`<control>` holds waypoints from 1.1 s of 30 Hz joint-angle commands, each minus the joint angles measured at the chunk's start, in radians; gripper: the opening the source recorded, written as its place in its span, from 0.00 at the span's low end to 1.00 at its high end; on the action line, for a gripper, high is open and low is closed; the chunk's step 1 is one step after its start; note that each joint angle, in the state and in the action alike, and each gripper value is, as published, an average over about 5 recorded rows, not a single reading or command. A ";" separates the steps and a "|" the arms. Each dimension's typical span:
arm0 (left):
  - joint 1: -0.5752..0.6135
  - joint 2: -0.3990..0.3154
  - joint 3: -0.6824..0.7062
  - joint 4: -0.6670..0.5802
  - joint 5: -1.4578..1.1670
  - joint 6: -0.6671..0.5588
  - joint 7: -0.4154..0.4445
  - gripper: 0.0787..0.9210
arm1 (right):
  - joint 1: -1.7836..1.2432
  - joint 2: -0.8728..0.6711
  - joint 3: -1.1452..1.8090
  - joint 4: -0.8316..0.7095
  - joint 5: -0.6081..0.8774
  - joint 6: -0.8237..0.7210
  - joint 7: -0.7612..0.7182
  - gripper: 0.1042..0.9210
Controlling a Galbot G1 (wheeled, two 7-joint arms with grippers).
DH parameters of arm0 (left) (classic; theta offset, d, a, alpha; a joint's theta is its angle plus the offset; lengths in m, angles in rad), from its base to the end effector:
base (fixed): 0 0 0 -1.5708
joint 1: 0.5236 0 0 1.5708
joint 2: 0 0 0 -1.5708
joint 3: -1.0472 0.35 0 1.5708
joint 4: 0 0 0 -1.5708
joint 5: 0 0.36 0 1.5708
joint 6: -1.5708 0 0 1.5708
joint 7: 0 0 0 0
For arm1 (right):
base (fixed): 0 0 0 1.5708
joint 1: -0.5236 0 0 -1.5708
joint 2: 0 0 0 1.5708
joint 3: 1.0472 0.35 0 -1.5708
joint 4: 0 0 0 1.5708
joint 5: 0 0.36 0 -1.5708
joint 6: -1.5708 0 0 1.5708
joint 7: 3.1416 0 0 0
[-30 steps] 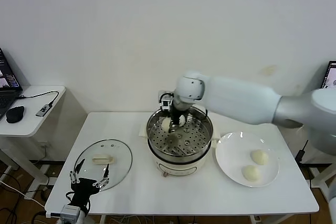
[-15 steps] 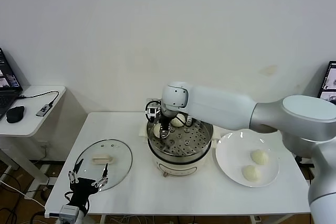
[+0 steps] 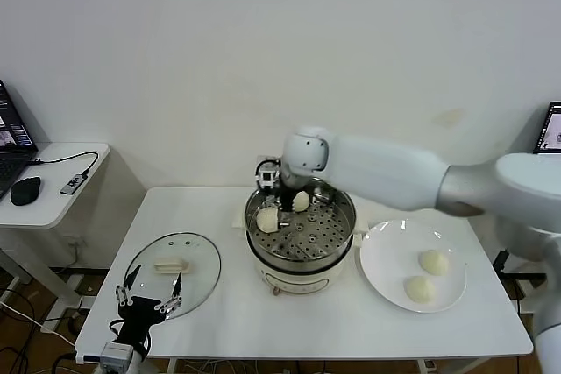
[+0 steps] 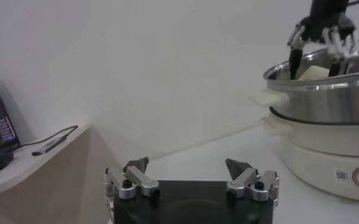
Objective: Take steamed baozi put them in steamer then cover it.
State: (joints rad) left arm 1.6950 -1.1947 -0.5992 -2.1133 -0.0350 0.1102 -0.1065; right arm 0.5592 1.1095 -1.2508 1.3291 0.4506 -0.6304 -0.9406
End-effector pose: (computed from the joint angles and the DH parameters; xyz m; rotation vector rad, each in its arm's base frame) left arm 0.1582 0.0819 -0.3004 -0.0361 -2.9167 -0.4968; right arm 0.5451 0.1124 -0.0513 1.3388 -1.4864 1.3884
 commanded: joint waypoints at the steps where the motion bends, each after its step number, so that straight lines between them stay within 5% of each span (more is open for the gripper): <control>1: -0.001 0.002 0.003 0.001 0.001 0.001 0.001 0.88 | 0.168 -0.363 -0.051 0.256 -0.076 0.129 -0.183 0.88; 14: -0.002 0.006 0.031 0.010 0.015 0.001 0.001 0.88 | -0.039 -0.760 0.008 0.361 -0.355 0.300 -0.206 0.88; 33: 0.005 -0.001 0.019 0.008 0.017 0.004 0.002 0.88 | -0.703 -0.788 0.476 0.292 -0.547 0.343 -0.127 0.88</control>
State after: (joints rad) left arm 1.7001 -1.1963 -0.5800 -2.1052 -0.0184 0.1141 -0.1052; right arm 0.1733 0.3720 -0.9925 1.6293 -0.0031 -0.3153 -1.0848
